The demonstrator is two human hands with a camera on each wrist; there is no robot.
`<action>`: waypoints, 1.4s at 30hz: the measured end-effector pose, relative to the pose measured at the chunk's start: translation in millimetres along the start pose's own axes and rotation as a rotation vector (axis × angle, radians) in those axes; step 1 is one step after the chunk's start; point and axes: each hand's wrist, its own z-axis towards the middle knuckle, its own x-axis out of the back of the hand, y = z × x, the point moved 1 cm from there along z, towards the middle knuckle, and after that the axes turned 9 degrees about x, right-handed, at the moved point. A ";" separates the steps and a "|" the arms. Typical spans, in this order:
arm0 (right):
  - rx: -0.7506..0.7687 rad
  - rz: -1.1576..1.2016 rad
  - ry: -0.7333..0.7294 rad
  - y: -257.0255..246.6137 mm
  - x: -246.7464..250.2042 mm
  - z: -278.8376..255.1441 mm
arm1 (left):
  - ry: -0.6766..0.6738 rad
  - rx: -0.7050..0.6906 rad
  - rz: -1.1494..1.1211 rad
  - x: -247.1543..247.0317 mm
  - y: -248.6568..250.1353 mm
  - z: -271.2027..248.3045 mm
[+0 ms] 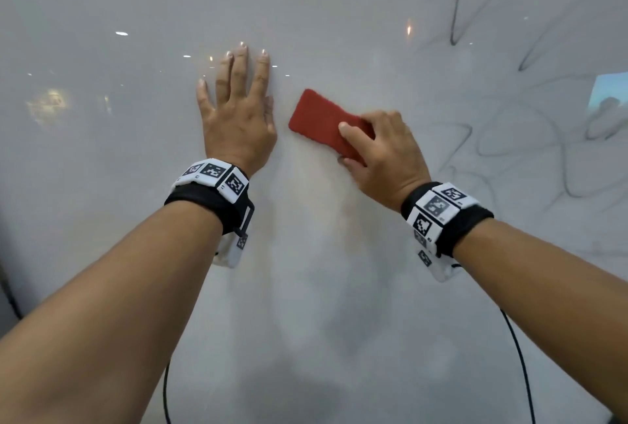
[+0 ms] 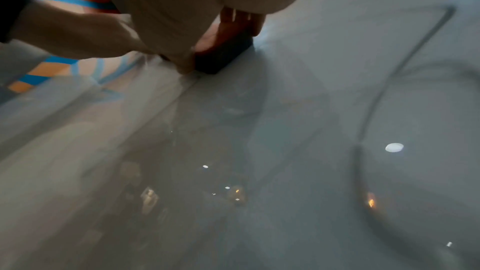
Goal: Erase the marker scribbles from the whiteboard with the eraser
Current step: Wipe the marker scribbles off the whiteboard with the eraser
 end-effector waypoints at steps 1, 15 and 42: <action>0.024 -0.014 -0.013 6.8 4.3 3.0 | -0.001 0.002 -0.002 0.2 -1.2 -2.0; -0.011 -0.005 -0.078 -5.5 8.8 -10.0 | 0.002 -0.006 0.032 -1.8 -14.4 -33.4; -0.297 -0.064 0.067 33.2 31.5 -48.4 | -0.064 -0.391 -0.171 -26.8 62.6 -126.3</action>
